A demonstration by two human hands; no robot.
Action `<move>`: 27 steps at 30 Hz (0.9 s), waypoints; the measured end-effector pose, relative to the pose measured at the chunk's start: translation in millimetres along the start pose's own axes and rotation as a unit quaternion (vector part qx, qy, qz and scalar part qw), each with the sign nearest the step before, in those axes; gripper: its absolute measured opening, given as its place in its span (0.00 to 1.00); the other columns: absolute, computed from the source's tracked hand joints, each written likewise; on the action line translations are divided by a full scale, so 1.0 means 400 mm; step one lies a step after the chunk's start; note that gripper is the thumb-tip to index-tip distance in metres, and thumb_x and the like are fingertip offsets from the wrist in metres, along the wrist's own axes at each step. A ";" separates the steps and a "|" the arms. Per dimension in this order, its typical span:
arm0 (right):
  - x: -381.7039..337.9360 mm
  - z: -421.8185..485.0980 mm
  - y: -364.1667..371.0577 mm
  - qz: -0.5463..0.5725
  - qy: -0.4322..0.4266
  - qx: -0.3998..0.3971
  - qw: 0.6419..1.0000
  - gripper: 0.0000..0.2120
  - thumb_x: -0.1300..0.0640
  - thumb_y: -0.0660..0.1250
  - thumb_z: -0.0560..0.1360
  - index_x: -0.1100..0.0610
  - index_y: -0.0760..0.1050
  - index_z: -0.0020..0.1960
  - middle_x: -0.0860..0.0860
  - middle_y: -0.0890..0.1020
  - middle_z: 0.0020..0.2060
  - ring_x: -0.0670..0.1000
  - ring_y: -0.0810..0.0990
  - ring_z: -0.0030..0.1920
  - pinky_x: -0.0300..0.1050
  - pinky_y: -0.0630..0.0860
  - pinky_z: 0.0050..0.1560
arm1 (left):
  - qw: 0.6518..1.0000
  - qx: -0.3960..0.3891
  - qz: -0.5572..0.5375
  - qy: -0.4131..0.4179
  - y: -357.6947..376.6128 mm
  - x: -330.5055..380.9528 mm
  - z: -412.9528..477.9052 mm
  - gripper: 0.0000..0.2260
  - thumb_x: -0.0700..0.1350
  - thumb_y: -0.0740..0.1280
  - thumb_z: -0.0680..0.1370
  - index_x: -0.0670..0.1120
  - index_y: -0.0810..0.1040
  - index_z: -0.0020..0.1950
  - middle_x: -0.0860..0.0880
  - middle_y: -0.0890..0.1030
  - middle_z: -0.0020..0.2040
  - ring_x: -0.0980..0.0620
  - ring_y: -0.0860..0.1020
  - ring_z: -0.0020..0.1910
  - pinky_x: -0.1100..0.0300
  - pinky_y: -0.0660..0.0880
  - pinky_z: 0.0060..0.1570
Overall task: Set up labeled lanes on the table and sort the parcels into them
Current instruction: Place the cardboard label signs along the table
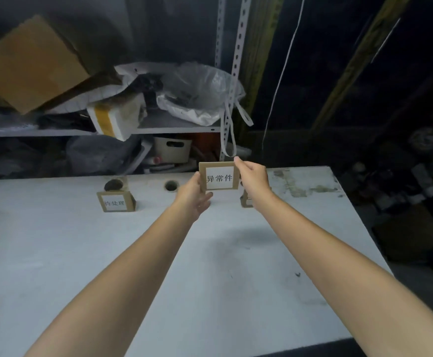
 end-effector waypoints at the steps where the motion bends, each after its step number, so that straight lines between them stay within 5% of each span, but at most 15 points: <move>1: 0.007 0.004 -0.031 0.003 0.005 0.003 1.000 0.16 0.43 0.62 0.81 0.51 0.84 0.48 0.45 0.86 0.42 0.46 0.83 0.47 0.40 0.73 0.41 | 1.000 0.001 0.001 0.001 0.033 -0.011 -0.005 0.17 0.57 0.62 0.82 0.48 0.78 0.63 0.49 0.83 0.58 0.46 0.82 0.57 0.51 0.78 0.59; 11: 0.144 0.055 -0.285 0.025 0.041 0.100 0.994 0.15 0.45 0.62 0.82 0.52 0.82 0.47 0.49 0.86 0.43 0.46 0.83 0.45 0.39 0.75 0.39 | 0.997 -0.055 0.026 -0.049 0.289 -0.155 0.044 0.13 0.52 0.61 0.82 0.47 0.78 0.61 0.47 0.84 0.52 0.46 0.81 0.57 0.49 0.76 0.63; 27: 0.424 0.329 -0.597 0.044 0.069 0.073 0.994 0.14 0.46 0.67 0.79 0.51 0.81 0.39 0.51 0.86 0.39 0.53 0.84 0.47 0.50 0.80 0.52 | 0.997 0.029 0.052 -0.055 0.637 -0.386 0.193 0.20 0.55 0.60 0.82 0.46 0.71 0.71 0.48 0.76 0.61 0.45 0.76 0.59 0.48 0.75 0.58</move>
Point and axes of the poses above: each hand's wrist, its own z-axis towards the middle knuckle, its own y-axis out of the palm, x = y × z, the point moved 7 cm from there along z, towards the middle knuckle
